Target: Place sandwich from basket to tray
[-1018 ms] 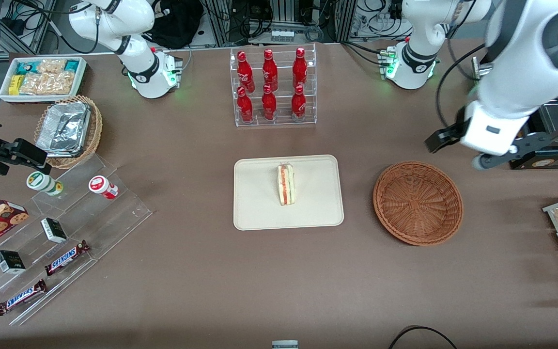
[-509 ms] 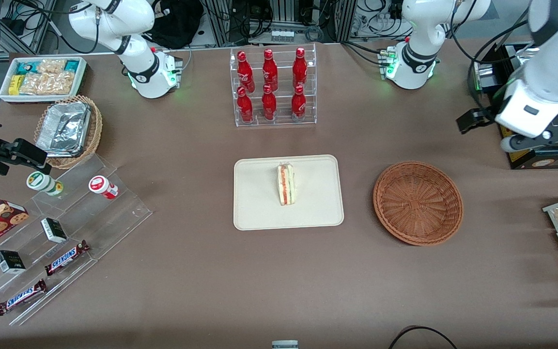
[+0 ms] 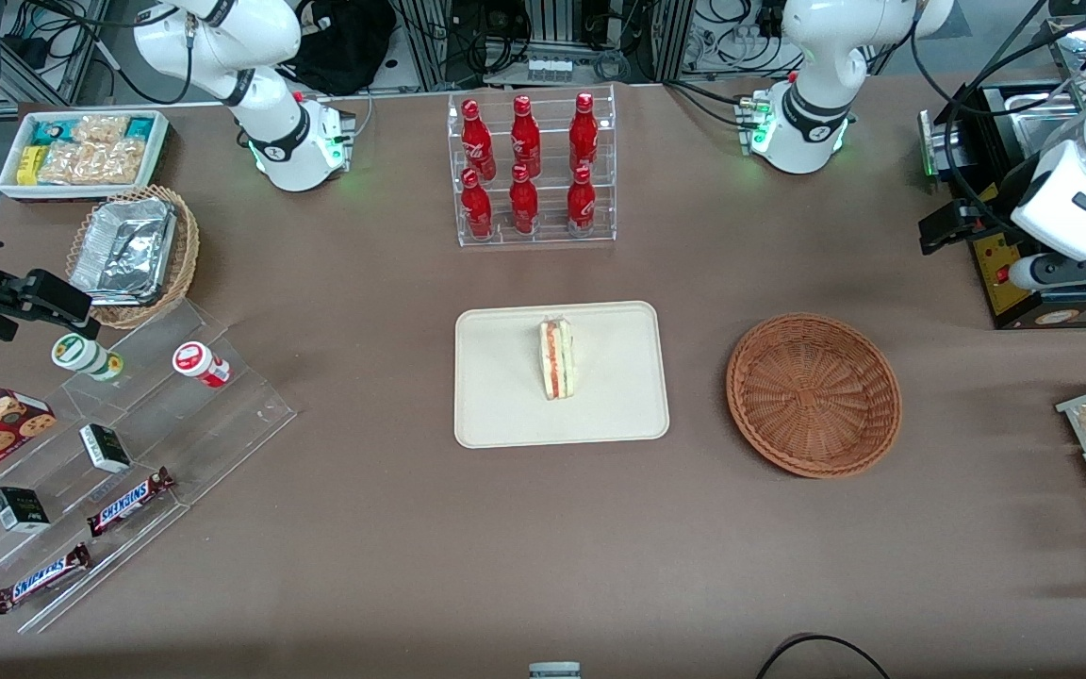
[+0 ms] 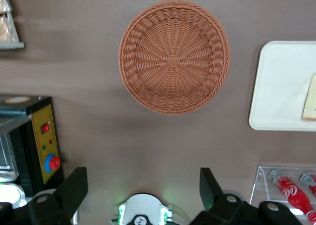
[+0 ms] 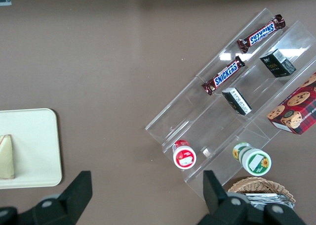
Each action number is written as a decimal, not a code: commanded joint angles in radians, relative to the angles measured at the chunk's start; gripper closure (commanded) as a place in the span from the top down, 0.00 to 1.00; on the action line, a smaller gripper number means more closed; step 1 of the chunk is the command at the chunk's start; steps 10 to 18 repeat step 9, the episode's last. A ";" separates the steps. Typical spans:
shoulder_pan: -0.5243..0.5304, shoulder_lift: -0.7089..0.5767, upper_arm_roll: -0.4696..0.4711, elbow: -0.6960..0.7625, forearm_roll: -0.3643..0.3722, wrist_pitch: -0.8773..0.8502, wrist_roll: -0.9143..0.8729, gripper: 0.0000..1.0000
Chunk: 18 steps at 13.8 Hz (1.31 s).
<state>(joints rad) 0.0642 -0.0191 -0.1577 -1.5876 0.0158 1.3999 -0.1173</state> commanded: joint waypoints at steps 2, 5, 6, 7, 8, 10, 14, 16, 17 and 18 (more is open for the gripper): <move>0.008 0.005 -0.002 0.026 -0.004 0.050 0.051 1.00; 0.011 0.007 0.001 0.034 0.015 0.051 0.050 1.00; 0.014 0.014 0.001 0.053 0.013 0.048 0.041 1.00; 0.014 0.022 0.000 0.067 0.012 0.045 0.042 1.00; 0.014 0.025 0.000 0.070 0.012 0.045 0.044 1.00; 0.014 0.024 0.000 0.070 0.013 0.045 0.044 1.00; 0.014 0.024 0.000 0.070 0.013 0.045 0.044 1.00; 0.014 0.024 0.000 0.070 0.013 0.045 0.044 1.00; 0.014 0.024 0.000 0.070 0.013 0.045 0.044 1.00; 0.014 0.024 0.000 0.070 0.013 0.045 0.044 1.00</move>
